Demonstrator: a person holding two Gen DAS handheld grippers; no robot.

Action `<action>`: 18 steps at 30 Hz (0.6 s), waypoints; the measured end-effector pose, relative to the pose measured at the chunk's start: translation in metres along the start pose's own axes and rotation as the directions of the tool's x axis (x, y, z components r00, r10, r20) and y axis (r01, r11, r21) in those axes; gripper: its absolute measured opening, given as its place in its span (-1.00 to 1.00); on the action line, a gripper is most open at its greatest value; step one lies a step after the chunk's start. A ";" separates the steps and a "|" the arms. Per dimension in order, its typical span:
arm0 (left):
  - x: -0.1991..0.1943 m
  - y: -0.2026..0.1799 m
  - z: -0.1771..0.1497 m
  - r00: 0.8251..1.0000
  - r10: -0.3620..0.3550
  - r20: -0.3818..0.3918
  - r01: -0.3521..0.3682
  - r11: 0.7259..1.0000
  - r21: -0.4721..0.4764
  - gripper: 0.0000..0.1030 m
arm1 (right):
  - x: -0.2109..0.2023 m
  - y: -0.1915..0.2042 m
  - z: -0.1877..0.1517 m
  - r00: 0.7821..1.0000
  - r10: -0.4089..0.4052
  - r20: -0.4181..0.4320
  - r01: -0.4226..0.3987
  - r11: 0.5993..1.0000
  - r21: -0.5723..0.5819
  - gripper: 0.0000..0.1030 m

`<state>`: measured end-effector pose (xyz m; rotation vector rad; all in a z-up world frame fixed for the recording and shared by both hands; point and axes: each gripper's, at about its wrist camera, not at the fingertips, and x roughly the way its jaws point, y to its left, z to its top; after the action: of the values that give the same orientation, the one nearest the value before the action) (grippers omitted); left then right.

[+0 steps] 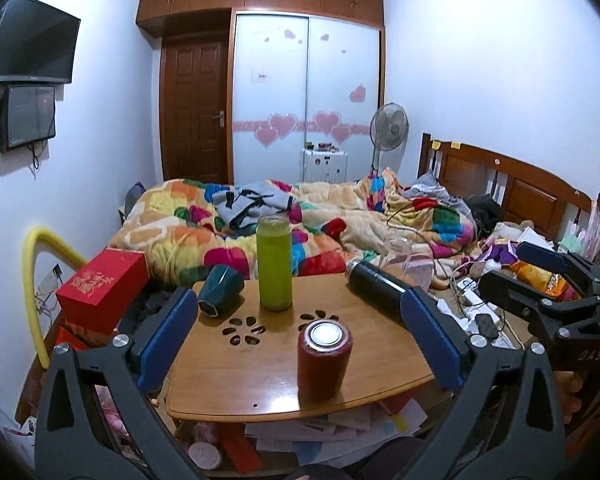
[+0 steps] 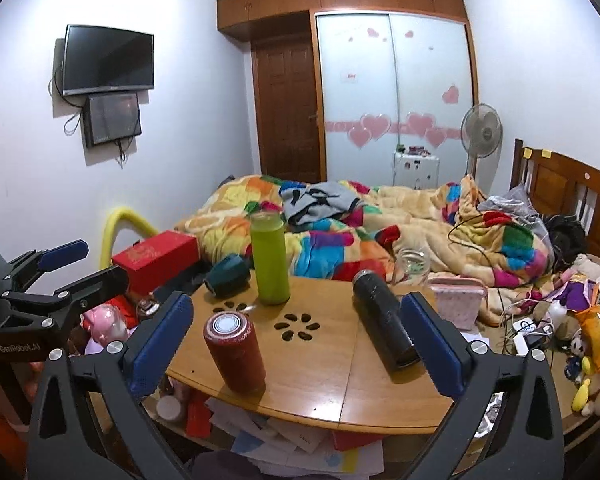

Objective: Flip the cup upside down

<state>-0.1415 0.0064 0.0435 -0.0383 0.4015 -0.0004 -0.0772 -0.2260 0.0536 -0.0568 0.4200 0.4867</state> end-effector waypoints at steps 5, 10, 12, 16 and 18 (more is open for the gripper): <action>-0.016 -0.005 0.003 1.000 0.000 0.031 0.001 1.000 -0.007 1.00 | -0.008 -0.003 0.002 1.000 -0.014 0.014 0.013 1.000 0.022 1.00; -0.023 -0.004 0.005 0.999 -0.008 0.046 0.009 1.000 -0.025 1.00 | -0.012 -0.002 0.003 0.999 -0.028 0.025 0.028 0.999 0.019 1.00; -0.025 -0.004 0.005 0.999 -0.005 0.052 0.006 1.000 -0.028 1.00 | -0.015 -0.001 0.004 0.999 -0.031 0.033 0.030 0.999 0.019 1.00; -0.025 -0.003 0.005 0.998 -0.003 0.056 0.005 0.999 -0.033 1.00 | -0.019 0.001 0.006 0.999 -0.030 0.045 0.029 0.999 0.022 1.00; -0.024 -0.002 0.005 0.998 -0.002 0.055 0.004 0.999 -0.035 1.00 | -0.019 0.002 0.007 0.998 -0.030 0.047 0.029 0.999 0.019 1.00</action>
<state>-0.1616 0.0049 0.0576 -0.0730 0.3461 0.0047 -0.0903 -0.2311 0.0679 -0.0333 0.3763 0.4542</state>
